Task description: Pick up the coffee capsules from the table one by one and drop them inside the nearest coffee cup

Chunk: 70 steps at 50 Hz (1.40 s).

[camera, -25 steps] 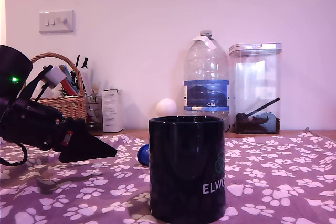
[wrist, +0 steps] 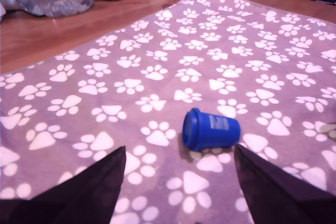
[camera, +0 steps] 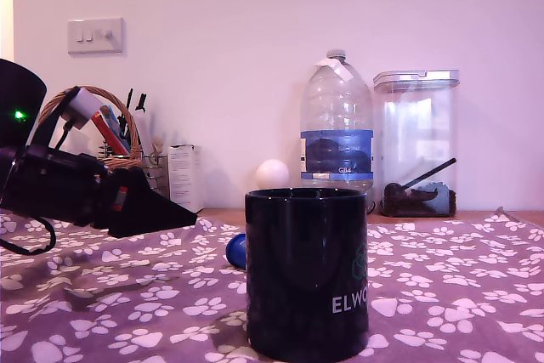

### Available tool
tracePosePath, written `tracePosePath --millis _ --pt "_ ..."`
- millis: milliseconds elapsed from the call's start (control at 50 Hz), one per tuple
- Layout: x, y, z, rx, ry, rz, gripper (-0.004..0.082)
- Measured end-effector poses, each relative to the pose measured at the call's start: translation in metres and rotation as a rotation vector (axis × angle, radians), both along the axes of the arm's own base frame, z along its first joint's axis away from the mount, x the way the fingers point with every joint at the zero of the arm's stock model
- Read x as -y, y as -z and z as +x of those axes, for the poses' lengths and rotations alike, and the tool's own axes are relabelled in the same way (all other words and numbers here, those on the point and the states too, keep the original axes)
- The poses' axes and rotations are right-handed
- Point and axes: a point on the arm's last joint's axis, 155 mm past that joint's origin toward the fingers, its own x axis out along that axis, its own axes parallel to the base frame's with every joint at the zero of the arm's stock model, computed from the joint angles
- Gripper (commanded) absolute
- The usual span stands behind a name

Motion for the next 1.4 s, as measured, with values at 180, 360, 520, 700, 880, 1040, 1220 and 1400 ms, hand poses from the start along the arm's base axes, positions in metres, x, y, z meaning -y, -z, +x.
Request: tracePosePath --millis 180,360,520,700,880,1040,1220,1400 --pt "0.016 0.004 -0.004 -0.033 -0.028 0.004 0.0589" --pt "0.028 0.008 -0.006 -0.029 -0.057 0.035 0.0589" --pt "0.035 0.013 -0.006 -0.031 -0.100 0.065 0.0589" --pt "0.043 0.016 -0.010 -0.013 -0.113 0.096 0.0589" --pt "0.047 0.014 -0.012 -0.004 -0.106 0.095 0.0645" --pt "0.046 0.003 -0.004 0.033 -0.142 0.065 0.0710" --pt "0.053 -0.005 -0.004 0.068 -0.133 0.038 0.0712" --pt "0.052 0.005 -0.004 0.056 -0.135 0.059 0.0712"
